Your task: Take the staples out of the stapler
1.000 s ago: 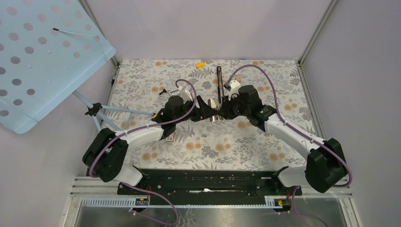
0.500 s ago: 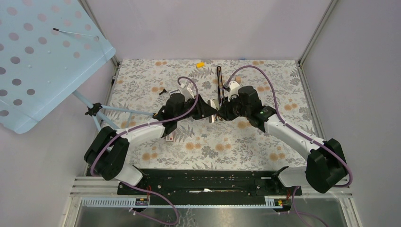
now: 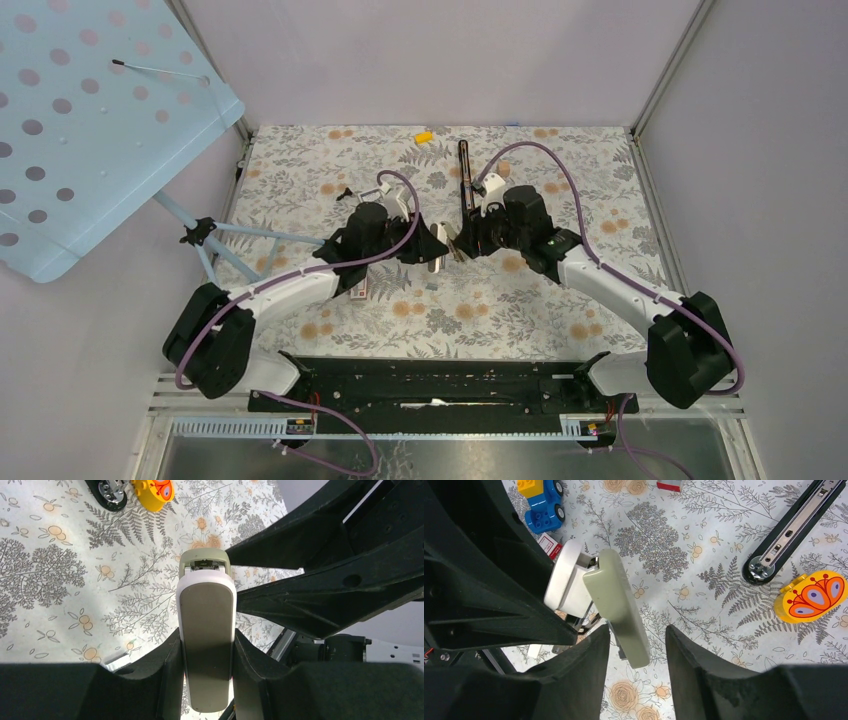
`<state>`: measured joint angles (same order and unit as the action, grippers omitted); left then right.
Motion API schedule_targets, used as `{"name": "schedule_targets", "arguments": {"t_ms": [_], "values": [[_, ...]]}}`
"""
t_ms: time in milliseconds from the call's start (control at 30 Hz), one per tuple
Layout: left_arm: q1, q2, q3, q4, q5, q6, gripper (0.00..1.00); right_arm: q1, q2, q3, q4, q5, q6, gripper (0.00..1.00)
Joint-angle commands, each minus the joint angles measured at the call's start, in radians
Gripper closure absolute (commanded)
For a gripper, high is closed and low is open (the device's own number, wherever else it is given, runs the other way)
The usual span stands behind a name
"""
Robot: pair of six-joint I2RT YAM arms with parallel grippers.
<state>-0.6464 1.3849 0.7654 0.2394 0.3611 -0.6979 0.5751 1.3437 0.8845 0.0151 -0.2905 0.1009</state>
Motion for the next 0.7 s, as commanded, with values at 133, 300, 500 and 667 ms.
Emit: {"name": "schedule_targets", "arguments": {"t_ms": [133, 300, 500, 667], "values": [[0.001, -0.089, -0.025, 0.026, -0.027, 0.069, 1.0, 0.002, 0.004, -0.022, 0.057, 0.011, -0.021, 0.41], [0.001, -0.109, -0.03, 0.008, -0.081, 0.074, 1.0, 0.002, -0.018, -0.033, 0.041, -0.019, -0.02, 0.38], [0.001, -0.143, -0.045, 0.014, -0.13, 0.067, 1.0, 0.003, -0.07, -0.075, 0.055, -0.14, -0.013, 0.28], [0.001, -0.153, -0.051, 0.032, -0.127, 0.057, 1.0, 0.002, -0.045, -0.098, 0.082, -0.148, 0.011, 0.24]]}}
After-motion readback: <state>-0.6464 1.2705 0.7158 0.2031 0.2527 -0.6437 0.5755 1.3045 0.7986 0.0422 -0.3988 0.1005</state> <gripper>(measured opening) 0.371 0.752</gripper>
